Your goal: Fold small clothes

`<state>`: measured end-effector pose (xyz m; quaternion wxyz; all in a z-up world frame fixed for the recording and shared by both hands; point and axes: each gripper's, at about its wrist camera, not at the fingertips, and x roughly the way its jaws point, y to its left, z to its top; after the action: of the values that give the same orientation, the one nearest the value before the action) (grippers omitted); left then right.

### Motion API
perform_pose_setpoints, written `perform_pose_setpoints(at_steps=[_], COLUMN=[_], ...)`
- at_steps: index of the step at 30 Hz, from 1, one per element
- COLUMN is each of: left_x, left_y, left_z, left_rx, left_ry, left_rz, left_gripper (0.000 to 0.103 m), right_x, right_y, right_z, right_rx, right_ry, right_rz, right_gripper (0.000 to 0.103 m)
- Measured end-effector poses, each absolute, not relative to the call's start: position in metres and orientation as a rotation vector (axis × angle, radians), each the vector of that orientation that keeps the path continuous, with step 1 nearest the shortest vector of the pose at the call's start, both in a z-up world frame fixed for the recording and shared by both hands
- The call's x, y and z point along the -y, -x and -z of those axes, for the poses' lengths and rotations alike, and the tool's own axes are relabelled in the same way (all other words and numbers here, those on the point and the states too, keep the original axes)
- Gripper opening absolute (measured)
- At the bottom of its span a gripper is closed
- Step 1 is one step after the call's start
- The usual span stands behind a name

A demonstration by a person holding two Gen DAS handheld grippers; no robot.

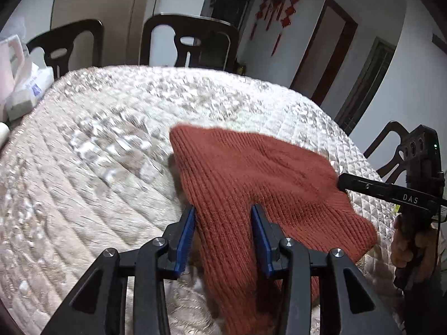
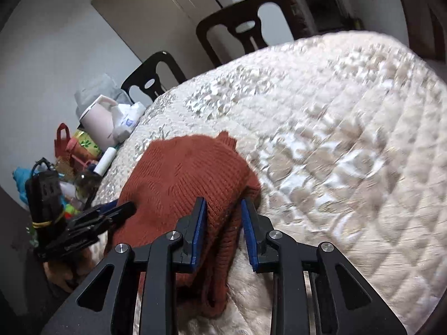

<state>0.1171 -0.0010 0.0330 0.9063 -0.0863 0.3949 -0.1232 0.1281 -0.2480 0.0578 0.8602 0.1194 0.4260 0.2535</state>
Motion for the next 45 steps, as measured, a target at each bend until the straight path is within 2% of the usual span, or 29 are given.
perform_pose_setpoints(at_steps=[4,11,21,24,27,37,45], left_x=[0.002,0.02,0.012,0.017,0.02,0.019,0.022], left_y=[-0.117,-0.131,-0.069,-0.057,-0.061,-0.065,-0.043], left_z=[-0.048,-0.034,-0.051,-0.044,-0.03,-0.021,-0.032], left_rx=[-0.762,-0.806,-0.772,-0.782,-0.819,-0.84,-0.828], left_ry=[0.176,0.122,0.118,0.103,0.089,0.111,0.077], left_rz=[0.253,0.257,0.264,0.257,0.24,0.222,0.197], left_gripper=[0.044,0.044,0.044,0.042,0.042,0.043,0.042], right_x=[0.234,0.213,0.208,0.204,0.206,0.21,0.209], right_y=[-0.126,-0.152,-0.077,-0.062,-0.067,-0.069,-0.036], right_z=[-0.073,-0.04,-0.075,-0.065,-0.05,-0.048,-0.063], right_rx=[-0.847,-0.941,-0.856,-0.864,-0.899,-0.892,-0.839], right_ry=[-0.184,-0.13,0.007,0.068,0.081,0.066,0.128], right_rz=[-0.561,-0.542,-0.602,-0.583,-0.545,-0.526,-0.514], right_gripper=[0.026,0.026,0.026,0.019,0.017,0.017,0.023])
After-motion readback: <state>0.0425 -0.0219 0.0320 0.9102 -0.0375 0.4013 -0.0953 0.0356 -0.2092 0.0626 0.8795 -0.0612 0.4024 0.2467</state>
